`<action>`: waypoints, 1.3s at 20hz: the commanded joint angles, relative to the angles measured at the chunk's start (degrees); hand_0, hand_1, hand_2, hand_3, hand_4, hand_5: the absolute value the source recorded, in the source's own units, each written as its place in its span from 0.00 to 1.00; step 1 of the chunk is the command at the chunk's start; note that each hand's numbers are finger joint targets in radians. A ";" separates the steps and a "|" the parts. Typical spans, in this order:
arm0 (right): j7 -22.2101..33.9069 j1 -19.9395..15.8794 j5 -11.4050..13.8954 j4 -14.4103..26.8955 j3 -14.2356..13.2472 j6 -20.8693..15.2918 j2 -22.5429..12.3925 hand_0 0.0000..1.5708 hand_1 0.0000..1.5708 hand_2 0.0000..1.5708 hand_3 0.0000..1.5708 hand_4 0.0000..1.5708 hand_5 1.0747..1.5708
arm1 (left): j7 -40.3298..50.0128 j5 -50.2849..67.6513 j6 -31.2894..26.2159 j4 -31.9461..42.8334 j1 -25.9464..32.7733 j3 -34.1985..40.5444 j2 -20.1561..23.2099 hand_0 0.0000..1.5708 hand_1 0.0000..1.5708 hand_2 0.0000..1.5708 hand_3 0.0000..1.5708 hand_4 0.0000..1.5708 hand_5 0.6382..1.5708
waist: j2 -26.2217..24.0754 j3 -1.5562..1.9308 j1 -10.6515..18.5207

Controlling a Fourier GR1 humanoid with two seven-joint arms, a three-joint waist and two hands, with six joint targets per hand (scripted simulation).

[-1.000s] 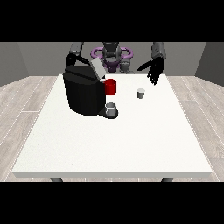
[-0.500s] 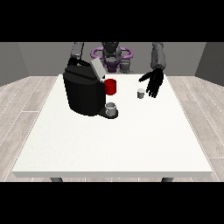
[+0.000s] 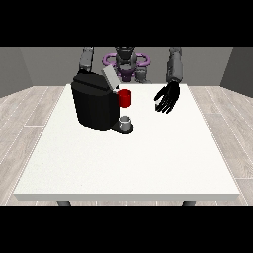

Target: Insert the coffee pod into the coffee machine and close the lid

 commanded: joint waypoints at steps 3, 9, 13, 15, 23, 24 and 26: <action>-2.24 1.71 1.12 1.72 0.85 0.40 -0.15 0.00 0.00 0.00 0.00 0.00 1.00 | -4.04 -6.36 3.51 4.83 -0.56 -1.96 2.15 0.60 0.60 0.66 0.55 0.27 1.00 | 0.88 -0.01 -1.04; -1.50 -1.42 -0.97 3.41 -1.01 2.23 -0.85 0.00 0.00 0.00 0.00 0.00 1.00 | -1.83 -11.97 1.60 9.04 -2.70 -4.76 3.00 0.58 0.58 0.66 0.57 0.21 1.00 | 0.08 0.00 -0.95; -3.75 -1.26 -2.30 6.06 -1.86 2.41 -0.32 0.00 0.00 0.00 0.00 0.00 1.00 | -2.53 -13.81 1.23 11.66 -3.79 -5.23 1.86 0.50 0.50 0.61 0.54 0.25 1.00 | 0.95 0.00 -0.64; -1.76 -0.19 -2.00 7.14 -2.79 2.07 -1.31 0.00 0.00 0.00 0.00 0.00 1.00 | -1.69 -14.69 -1.95 11.29 -3.35 -6.51 0.49 0.48 0.48 0.62 0.54 0.25 1.00 | -3.45 0.01 0.34; -0.99 0.38 2.51 8.44 -0.54 -2.70 0.39 0.00 0.00 0.00 0.00 0.00 1.00 | -3.99 -14.71 0.03 14.56 -7.67 -3.06 -2.48 0.81 0.81 0.83 0.79 0.32 1.00 | -3.79 0.00 -0.34; -1.56 1.82 2.86 8.57 -0.28 -2.65 0.08 0.00 0.00 0.00 0.00 0.00 1.00 | -7.23 -11.87 -1.56 13.34 -7.44 -1.76 -1.78 0.87 0.87 0.87 0.83 0.31 1.00 | -4.57 -0.01 0.19; -2.42 1.84 2.53 11.14 -2.01 -1.89 -1.90 0.00 0.00 0.00 0.00 0.00 1.00 | -7.49 -10.11 -4.19 11.71 -7.66 -1.31 -3.14 0.91 0.91 0.91 0.86 0.31 1.00 | -6.01 0.01 2.06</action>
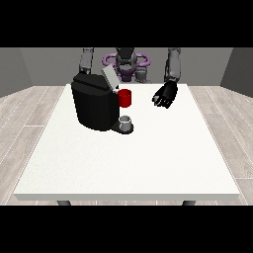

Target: Insert the coffee pod into the coffee machine and close the lid

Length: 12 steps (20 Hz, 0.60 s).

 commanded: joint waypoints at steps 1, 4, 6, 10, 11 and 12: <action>-1.62 -0.32 -0.37 4.17 -2.73 -1.29 -0.85 0.00 0.00 0.00 0.00 0.00 1.00 | -1.69 2.19 -3.04 -2.80 -1.45 0.67 -2.61 0.92 0.92 0.91 0.87 0.33 1.00 | -2.11 0.02 2.49; -2.14 0.18 1.33 4.07 -0.44 -1.87 0.65 0.00 0.00 0.00 0.00 0.00 1.00 | -0.46 2.58 -5.81 -0.88 -3.47 2.56 -2.07 0.90 0.90 0.90 0.85 0.33 1.00 | -1.87 0.01 1.03; -2.48 1.18 2.19 6.69 -0.53 -2.68 0.65 0.00 0.00 0.00 0.00 0.00 1.00 | 3.05 2.60 -10.64 -3.13 -5.53 1.43 -3.19 0.89 0.89 0.89 0.84 0.32 1.00 | -4.69 0.02 2.23; -3.11 -2.36 -0.57 8.33 -3.23 0.33 -1.60 0.00 0.00 0.00 0.00 0.00 1.00 | 3.88 4.60 -18.01 -5.13 -12.25 3.12 -0.96 0.90 0.90 0.89 0.85 0.34 1.00 | -4.57 0.04 2.38; -2.89 2.22 0.00 6.54 -1.30 0.10 -0.01 0.00 0.00 0.00 0.00 0.00 1.00 | 3.43 3.73 -16.19 -5.49 -7.83 2.03 -2.67 0.91 0.91 0.89 0.85 0.35 1.00 | -8.21 0.02 1.44; -2.25 0.80 1.07 5.42 0.69 -0.18 1.53 0.00 0.00 0.00 0.00 0.00 1.00 | 5.16 3.77 -16.95 -4.77 -9.89 2.66 -2.89 0.89 0.89 0.89 0.85 0.38 1.00 | -7.63 0.01 0.59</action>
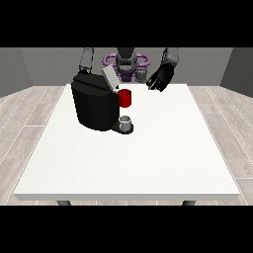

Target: Insert the coffee pod into the coffee machine and close the lid

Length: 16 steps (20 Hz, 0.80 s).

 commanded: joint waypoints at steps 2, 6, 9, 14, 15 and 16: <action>-1.74 -2.33 -1.26 1.97 -1.79 1.33 -1.30 0.00 0.00 0.00 0.00 0.00 1.00 | 3.48 0.61 -5.06 -2.38 -6.10 1.21 -0.21 0.85 0.85 0.87 0.86 0.36 1.00 | 0.33 0.01 -0.38; -0.10 0.33 -1.16 -1.50 0.25 2.37 -0.25 0.00 0.00 0.00 0.00 0.00 1.00 | 3.29 -0.37 -4.03 -2.58 -3.79 1.01 -1.45 0.85 0.85 0.87 0.86 0.36 1.00 | -1.76 -0.01 -2.26; -1.18 -1.42 -1.22 -1.75 0.39 1.87 0.54 0.00 0.00 0.00 0.00 0.00 1.00 | 5.53 2.54 -8.83 -1.11 -11.00 5.37 1.44 0.90 0.90 0.90 0.88 0.34 1.00 | 0.06 -0.01 -4.19; 3.44 -4.89 -1.22 -5.07 0.23 1.96 -0.18 0.00 0.00 0.00 0.00 0.00 1.00 | 6.92 4.77 -10.48 0.67 -15.68 9.30 3.64 0.79 0.79 0.81 0.81 0.32 1.00 | 1.38 -0.02 -6.55; -0.91 -3.67 -1.31 -5.54 0.46 0.51 1.47 0.00 0.00 0.00 0.00 0.00 1.00 | 7.08 4.37 -7.17 0.71 -15.77 9.76 2.77 0.76 0.76 0.79 0.80 0.31 1.00 | 3.62 -0.01 -7.97; 1.02 -6.13 -0.59 -5.87 1.10 1.00 0.99 0.00 0.00 0.00 0.00 0.00 1.00 | 10.46 4.63 -8.89 2.03 -20.81 11.28 4.60 0.76 0.76 0.79 0.80 0.31 1.00 | 5.12 -0.01 -10.22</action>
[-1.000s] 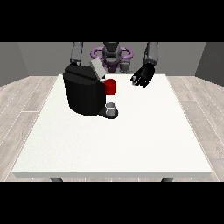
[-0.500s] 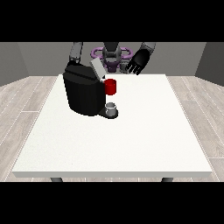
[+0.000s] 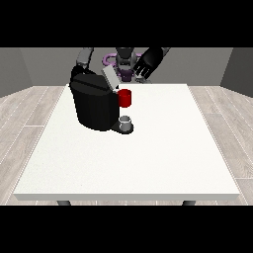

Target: Insert the coffee pod into the coffee machine and close the lid

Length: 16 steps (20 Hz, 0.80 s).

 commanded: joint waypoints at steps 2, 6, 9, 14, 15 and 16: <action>4.96 -3.69 -1.45 -3.23 -0.95 3.07 -2.65 0.00 0.00 0.00 0.00 0.00 1.00 | 2.99 0.71 0.54 1.74 -3.75 2.29 -0.10 0.80 0.80 0.82 0.81 0.31 1.00 | 1.30 -0.01 -2.63; -1.55 -3.13 -1.83 -2.38 -3.03 3.31 -4.86 0.00 0.00 0.00 0.00 0.00 1.00 | 2.25 -0.33 -0.38 1.55 -7.82 2.52 3.92 0.77 0.77 0.81 0.80 0.31 1.00 | 6.19 0.03 -3.62; 2.89 -4.95 -2.01 -4.68 -2.30 2.14 -2.79 0.00 0.00 0.00 0.00 0.11 1.00 | 2.16 -0.79 1.46 2.89 -8.53 2.77 3.38 0.78 0.78 0.82 0.79 0.30 1.00 | 6.88 0.01 -4.94; 4.67 -6.74 0.58 -5.91 -0.15 0.05 -1.45 0.00 0.00 0.00 0.00 0.00 1.00 | 1.22 -0.21 -0.62 5.51 -12.08 4.24 6.23 0.80 0.80 0.83 0.79 0.31 1.00 | 9.52 0.00 -5.84; 3.56 -6.69 -1.28 -4.55 -3.45 0.84 -3.80 0.00 0.00 0.00 0.00 0.04 1.00 | -0.86 -0.70 1.06 3.66 -8.82 2.41 3.33 0.78 0.78 0.82 0.79 0.31 1.00 | 8.96 0.00 -4.10; 1.45 -5.26 -0.78 -4.60 -1.92 0.42 -2.07 0.00 0.00 0.00 0.00 0.09 1.00 | -0.16 -0.59 -0.38 4.66 -9.94 2.84 4.48 0.76 0.76 0.82 0.79 0.31 1.00 | 9.42 0.01 -4.43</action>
